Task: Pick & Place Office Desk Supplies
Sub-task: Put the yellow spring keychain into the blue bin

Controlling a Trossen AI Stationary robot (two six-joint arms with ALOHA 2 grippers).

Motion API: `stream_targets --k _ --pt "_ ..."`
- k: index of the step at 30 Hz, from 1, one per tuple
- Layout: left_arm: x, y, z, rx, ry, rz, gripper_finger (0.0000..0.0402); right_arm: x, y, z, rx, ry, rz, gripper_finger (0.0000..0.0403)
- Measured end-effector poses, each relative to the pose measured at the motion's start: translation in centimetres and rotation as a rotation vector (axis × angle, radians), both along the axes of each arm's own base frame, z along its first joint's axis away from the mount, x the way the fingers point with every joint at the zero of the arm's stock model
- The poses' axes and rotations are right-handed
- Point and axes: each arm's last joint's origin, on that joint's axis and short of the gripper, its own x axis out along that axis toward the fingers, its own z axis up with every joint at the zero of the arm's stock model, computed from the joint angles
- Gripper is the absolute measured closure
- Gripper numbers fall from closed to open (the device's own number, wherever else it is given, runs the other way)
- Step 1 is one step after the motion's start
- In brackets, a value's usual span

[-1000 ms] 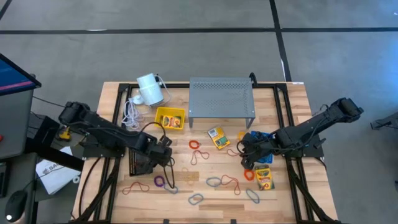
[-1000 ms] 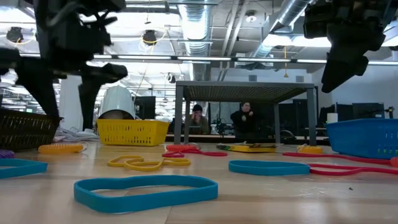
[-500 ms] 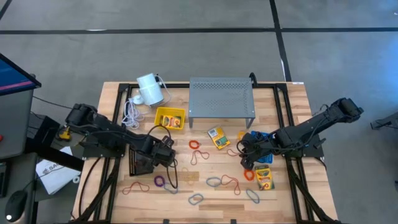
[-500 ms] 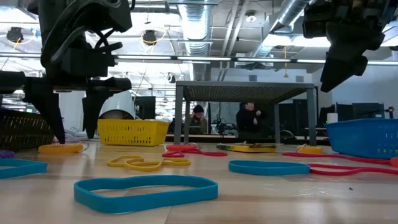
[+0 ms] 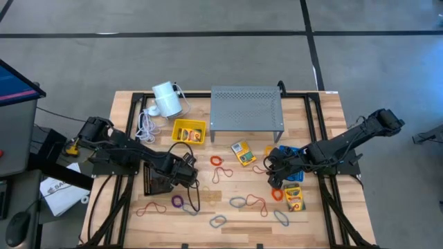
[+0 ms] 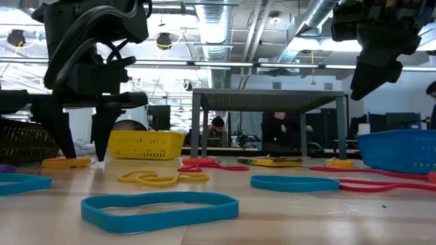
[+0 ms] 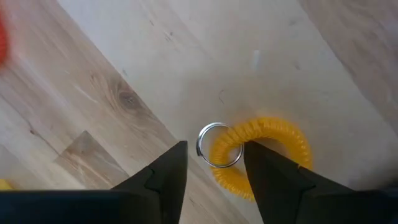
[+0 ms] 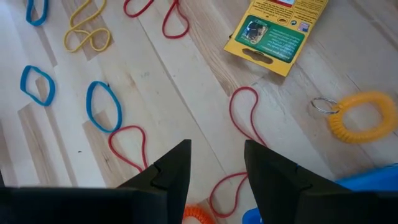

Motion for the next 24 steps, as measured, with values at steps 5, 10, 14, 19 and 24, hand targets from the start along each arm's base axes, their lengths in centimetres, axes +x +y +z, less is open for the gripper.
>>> stream_targets --k 5,10,14,19,24 --pt "-0.1 0.0 0.1 -0.026 0.004 -0.005 0.0328 0.0 0.0 0.0 0.0 -0.001 0.0 0.0256" --pt "0.1 -0.1 0.2 -0.042 -0.017 0.027 0.0389 0.1 0.0 0.0 0.003 -0.009 0.0 0.0256" --pt "0.1 -0.3 0.4 -0.044 -0.013 0.024 0.0397 0.2 0.1 0.1 0.008 -0.023 0.002 0.0256" --pt "0.5 -0.6 1.6 -0.033 -0.054 0.02 0.04 0.4 0.2 0.2 0.018 -0.046 0.003 0.0255" --pt "0.3 -0.3 3.9 -0.014 -0.129 0.043 0.0401 0.7 0.3 0.5 0.025 -0.09 0.019 0.0256"
